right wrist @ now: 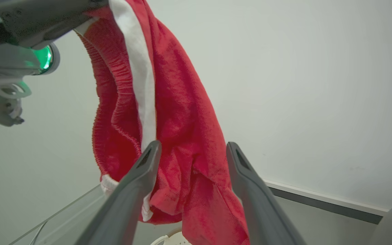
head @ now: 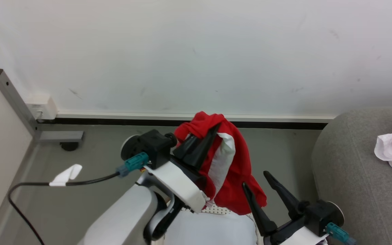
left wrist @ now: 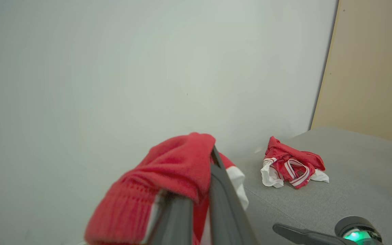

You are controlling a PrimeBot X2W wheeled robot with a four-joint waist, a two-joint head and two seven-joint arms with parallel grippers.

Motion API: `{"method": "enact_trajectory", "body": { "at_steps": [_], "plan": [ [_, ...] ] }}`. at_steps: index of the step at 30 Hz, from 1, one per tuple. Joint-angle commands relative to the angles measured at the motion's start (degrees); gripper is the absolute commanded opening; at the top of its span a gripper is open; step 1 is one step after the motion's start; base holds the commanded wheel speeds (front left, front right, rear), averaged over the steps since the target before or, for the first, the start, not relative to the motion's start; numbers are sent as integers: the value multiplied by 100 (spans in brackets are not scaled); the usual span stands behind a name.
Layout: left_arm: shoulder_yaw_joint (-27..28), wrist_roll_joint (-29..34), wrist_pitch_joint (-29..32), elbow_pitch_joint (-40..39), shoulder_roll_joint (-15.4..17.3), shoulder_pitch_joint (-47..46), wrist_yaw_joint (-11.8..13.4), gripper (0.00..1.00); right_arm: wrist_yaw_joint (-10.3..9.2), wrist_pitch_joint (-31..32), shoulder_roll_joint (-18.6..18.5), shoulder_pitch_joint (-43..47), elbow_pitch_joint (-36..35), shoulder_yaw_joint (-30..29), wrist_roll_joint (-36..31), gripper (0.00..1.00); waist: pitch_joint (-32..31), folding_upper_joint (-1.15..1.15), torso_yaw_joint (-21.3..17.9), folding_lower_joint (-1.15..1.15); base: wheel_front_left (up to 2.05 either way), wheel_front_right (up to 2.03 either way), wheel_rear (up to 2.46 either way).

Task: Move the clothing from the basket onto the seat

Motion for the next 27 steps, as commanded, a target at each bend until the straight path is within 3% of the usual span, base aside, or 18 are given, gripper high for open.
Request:
{"method": "enact_trajectory", "body": {
  "at_steps": [1, 16, 27],
  "plan": [
    [-42, -47, 4, -8, -37, 59, -15, 0, -13, 0, 2, -73, 63, 55, 32, 100, -15, 0, 95, 0, 0, 0, 0],
    [-608, 5, 59, -18, -508, 47, -178, 0, -13, 0, 133, -709, 1682, 1118, 449, 100, -64, 0, 659, 0, 0, 0, 0],
    [-858, -178, 263, -375, -594, 169, -251, 0, -13, 0, 228, -1051, 2415, 1063, 456, 100, -68, 0, 981, 0, 0, 0, 0]
  ]
}}
